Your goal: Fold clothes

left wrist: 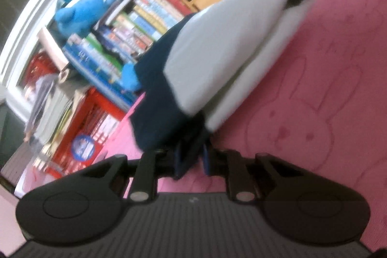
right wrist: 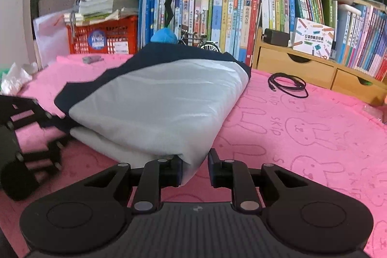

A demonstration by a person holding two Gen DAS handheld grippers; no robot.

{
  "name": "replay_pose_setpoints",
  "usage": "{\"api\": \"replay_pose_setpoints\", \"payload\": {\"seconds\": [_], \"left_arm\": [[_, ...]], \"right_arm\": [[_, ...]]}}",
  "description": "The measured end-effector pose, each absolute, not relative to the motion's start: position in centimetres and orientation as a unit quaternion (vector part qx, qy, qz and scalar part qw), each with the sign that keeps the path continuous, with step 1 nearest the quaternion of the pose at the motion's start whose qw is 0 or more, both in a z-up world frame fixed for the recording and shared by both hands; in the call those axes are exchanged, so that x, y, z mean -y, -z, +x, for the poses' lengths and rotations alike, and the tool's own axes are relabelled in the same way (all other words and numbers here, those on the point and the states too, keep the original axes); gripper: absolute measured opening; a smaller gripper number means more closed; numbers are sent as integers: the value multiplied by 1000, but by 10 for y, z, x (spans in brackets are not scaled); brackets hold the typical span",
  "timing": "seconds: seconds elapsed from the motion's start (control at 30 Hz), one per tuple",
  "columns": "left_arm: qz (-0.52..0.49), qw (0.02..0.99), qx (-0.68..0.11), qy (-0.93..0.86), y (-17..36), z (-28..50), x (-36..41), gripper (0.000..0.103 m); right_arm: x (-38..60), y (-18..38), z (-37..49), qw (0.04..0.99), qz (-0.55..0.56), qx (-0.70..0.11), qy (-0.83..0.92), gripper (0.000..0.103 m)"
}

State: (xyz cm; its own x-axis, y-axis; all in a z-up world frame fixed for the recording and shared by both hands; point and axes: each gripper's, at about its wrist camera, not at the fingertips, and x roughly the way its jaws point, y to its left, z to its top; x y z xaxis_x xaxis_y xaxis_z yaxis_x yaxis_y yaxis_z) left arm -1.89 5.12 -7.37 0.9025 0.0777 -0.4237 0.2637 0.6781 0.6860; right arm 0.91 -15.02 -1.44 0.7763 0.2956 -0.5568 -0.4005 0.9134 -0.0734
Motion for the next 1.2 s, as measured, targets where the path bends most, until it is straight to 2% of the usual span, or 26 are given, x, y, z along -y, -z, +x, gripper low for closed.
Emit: {"api": "replay_pose_setpoints", "payload": {"seconds": [0.1,0.2,0.27,0.33,0.5,0.57,0.73,0.8,0.87,0.93,0.97,1.0,1.1,1.13,1.2], "left_arm": [[386,896,-217,43,71,-19,-56,17],[371,902,-219,37,69,-25,-66,18],[362,905,-222,33,68,-28,-73,18],[354,907,-225,25,66,-31,-82,19],[295,925,-239,15,56,-34,-110,21],[227,939,-256,18,45,-31,-125,28],[0,954,-295,42,37,-18,-180,37],[-23,954,-293,56,37,-19,-187,42],[-27,953,-292,70,37,-20,-188,53],[-25,952,-293,80,38,-20,-187,59],[-25,952,-293,82,38,-20,-187,60],[-26,952,-293,84,38,-20,-188,60],[-45,951,-290,92,40,-18,-195,61],[-53,951,-289,94,40,-17,-198,61],[-66,951,-286,95,41,-18,-202,61]], "right_arm": [[144,21,4,939,-133,-267,-172,32],[133,28,-9,943,-201,-226,-140,65],[123,34,-21,940,-261,-185,-119,71],[113,40,-31,933,-297,-162,-121,73],[85,36,-38,924,-292,-158,-189,77],[68,32,-36,921,-288,-155,-211,77],[17,26,-10,912,-256,-174,-268,77],[0,28,3,910,-243,-187,-280,77],[-9,28,16,914,-226,-194,-276,77],[-15,28,26,921,-202,-199,-268,75],[-15,26,30,925,-184,-200,-264,68],[-13,25,33,930,-164,-200,-261,55],[-6,20,38,938,-119,-204,-254,36],[-8,20,38,939,-123,-201,-252,33],[-16,22,36,938,-146,-191,-252,14]]}}
